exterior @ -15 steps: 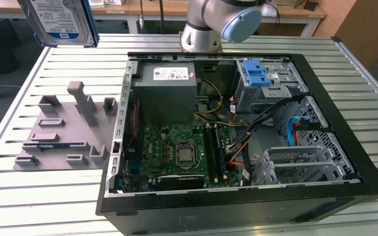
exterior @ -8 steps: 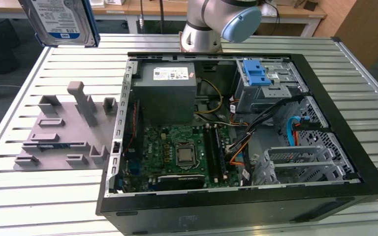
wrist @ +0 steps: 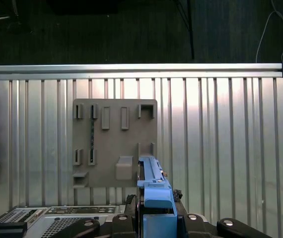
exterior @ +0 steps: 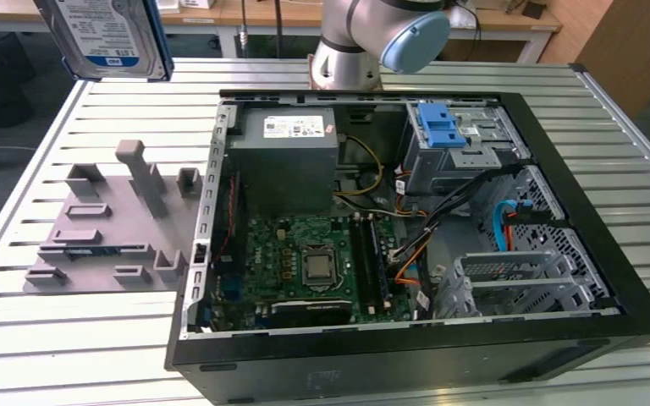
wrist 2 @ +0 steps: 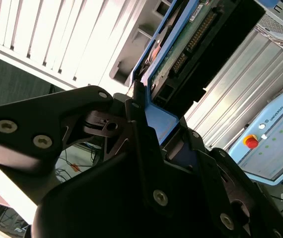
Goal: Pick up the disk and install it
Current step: 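Pick up the disk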
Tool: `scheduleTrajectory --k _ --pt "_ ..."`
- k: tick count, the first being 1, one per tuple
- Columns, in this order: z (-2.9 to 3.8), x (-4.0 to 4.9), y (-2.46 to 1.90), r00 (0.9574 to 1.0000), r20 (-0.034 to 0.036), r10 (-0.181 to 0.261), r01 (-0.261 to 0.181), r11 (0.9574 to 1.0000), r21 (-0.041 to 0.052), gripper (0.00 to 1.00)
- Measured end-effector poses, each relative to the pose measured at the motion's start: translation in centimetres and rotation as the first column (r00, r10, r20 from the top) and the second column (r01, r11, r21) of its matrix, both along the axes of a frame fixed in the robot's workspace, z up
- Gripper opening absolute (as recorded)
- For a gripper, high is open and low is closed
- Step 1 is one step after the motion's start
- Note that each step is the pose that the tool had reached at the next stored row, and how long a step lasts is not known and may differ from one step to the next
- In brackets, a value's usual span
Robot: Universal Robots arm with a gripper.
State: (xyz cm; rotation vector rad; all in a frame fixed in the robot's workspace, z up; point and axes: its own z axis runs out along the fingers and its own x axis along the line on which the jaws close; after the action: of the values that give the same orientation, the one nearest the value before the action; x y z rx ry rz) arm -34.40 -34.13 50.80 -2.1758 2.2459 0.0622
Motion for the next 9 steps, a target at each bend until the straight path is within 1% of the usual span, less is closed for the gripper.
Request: scheduleTrajectory --k 9 --pt "0.00 0.31 0.00 1.0000 0.0001 0.000 0.000 1.0000 0.0000 0.36"
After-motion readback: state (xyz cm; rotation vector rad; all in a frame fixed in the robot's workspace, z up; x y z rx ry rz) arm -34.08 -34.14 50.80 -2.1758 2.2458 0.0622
